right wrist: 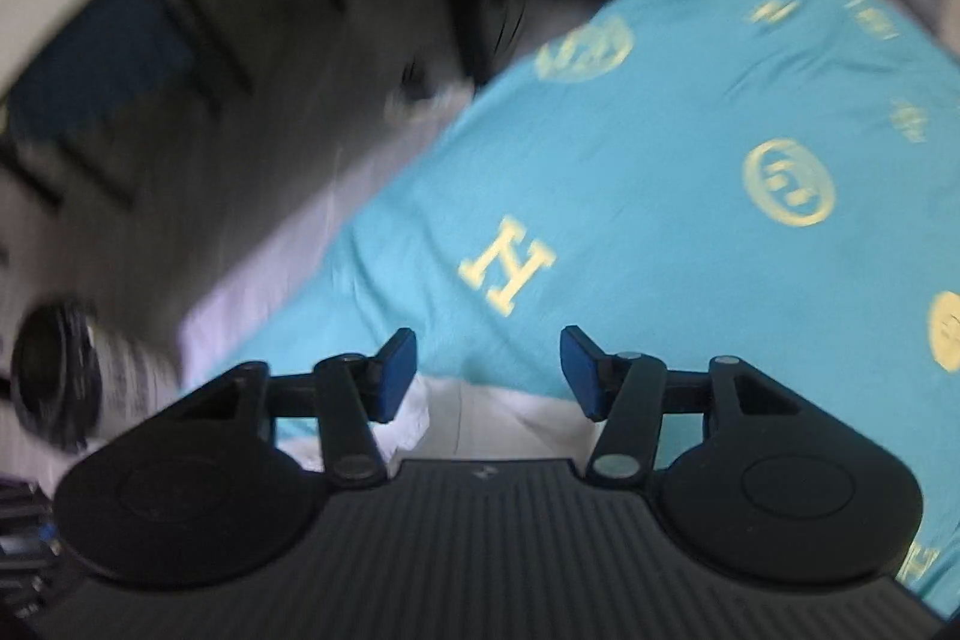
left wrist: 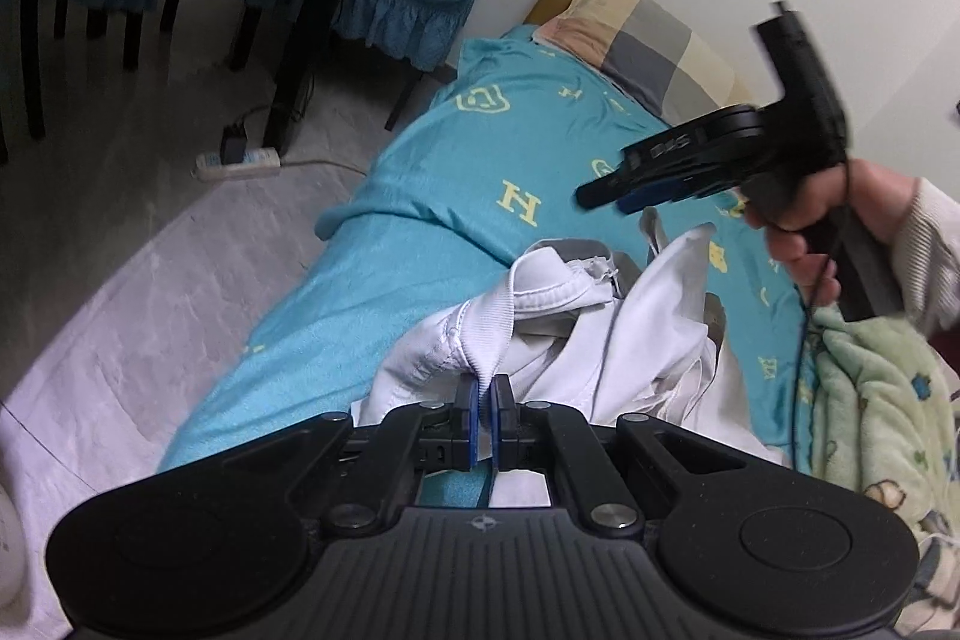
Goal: Fold clothes
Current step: 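Lift the T-shirt with both grippers, pulling the grippers apart to spread it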
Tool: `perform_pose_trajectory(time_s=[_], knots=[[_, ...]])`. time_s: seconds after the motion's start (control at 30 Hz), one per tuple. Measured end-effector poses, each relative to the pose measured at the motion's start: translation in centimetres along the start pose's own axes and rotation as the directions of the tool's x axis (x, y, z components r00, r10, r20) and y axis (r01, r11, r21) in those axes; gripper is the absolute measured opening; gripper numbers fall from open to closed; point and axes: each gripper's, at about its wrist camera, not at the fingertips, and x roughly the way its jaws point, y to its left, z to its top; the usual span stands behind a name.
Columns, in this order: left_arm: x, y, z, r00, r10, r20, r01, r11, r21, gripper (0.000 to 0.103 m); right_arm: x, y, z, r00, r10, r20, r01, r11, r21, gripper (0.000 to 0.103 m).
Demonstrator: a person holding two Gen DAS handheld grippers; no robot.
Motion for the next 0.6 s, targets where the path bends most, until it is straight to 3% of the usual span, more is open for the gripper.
perform_pose_trajectory(time_s=[0.17,0.23,0.3,0.43,0.53,0.6], knots=[[1.4,1.2,0.3,0.999,-0.029,-0.023,0.028,0.999,-0.039,0.004,3.6,1.9,0.4,0.987,-0.005,-0.163,-0.014,0.993,-0.116,0.046],[1.8,1.6,0.4,0.999,-0.039,-0.025,0.038,0.998,-0.055,0.004,4.5,2.8,-0.1,0.98,-0.048,-0.196,0.017,0.987,-0.161,0.02],[2.0,2.0,0.4,0.999,-0.049,-0.018,0.048,0.996,-0.07,0.004,4.5,3.5,-0.8,0.978,-0.136,-0.157,0.105,0.975,-0.195,0.006],[1.2,2.0,0.4,0.996,-0.09,0.024,0.091,0.993,-0.069,0.004,-0.5,3.3,-2.8,0.98,-0.195,0.047,0.199,0.976,-0.094,0.004],[-0.2,1.4,0.4,0.985,-0.147,0.093,0.151,0.988,-0.043,0.004,-6.1,3.1,-5.4,0.955,-0.223,0.194,0.227,0.974,0.003,0.004],[-1.1,0.6,0.3,0.976,-0.173,0.131,0.176,0.984,-0.011,0.005,-10.0,2.8,-7.7,0.935,-0.218,0.281,0.204,0.976,0.08,0.004]])
